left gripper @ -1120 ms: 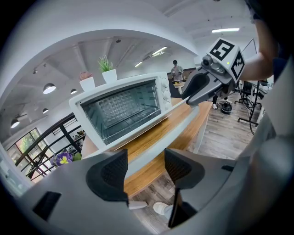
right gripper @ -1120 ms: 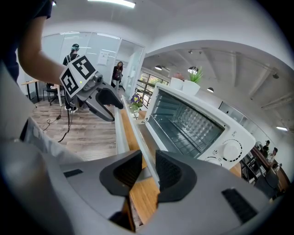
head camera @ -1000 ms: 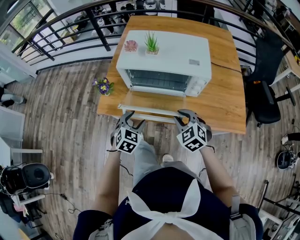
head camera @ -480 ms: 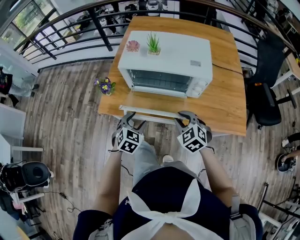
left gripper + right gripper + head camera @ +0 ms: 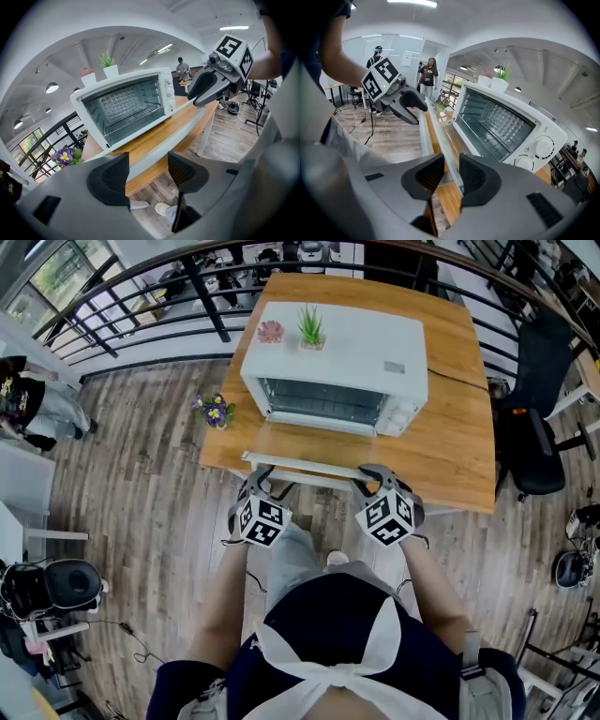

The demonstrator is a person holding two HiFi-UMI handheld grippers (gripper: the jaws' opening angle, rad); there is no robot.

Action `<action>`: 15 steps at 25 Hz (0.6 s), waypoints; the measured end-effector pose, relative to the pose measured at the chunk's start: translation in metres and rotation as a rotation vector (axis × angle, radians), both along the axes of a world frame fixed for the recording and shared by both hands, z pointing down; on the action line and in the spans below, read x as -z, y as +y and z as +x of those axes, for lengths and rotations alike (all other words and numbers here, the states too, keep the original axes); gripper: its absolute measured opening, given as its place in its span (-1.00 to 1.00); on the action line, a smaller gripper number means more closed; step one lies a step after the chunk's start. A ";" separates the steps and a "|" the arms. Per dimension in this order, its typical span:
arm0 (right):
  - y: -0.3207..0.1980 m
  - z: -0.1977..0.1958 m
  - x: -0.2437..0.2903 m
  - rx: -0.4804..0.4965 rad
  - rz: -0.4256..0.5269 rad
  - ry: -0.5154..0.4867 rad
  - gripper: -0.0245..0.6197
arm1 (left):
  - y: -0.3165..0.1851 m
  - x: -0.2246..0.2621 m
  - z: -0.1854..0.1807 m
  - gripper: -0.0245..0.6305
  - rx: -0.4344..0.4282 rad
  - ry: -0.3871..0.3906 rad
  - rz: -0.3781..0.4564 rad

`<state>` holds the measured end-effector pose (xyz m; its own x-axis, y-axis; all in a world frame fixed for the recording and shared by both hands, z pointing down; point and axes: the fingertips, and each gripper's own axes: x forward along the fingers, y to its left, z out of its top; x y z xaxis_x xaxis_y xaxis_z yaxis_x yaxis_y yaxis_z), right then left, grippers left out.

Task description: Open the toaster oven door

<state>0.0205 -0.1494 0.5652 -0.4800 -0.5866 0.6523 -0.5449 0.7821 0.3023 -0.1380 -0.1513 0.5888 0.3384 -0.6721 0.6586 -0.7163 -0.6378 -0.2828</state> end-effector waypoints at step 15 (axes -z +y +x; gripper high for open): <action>0.008 -0.001 -0.015 0.019 -0.045 0.001 -0.55 | 0.007 -0.015 -0.001 -0.14 0.009 -0.020 -0.030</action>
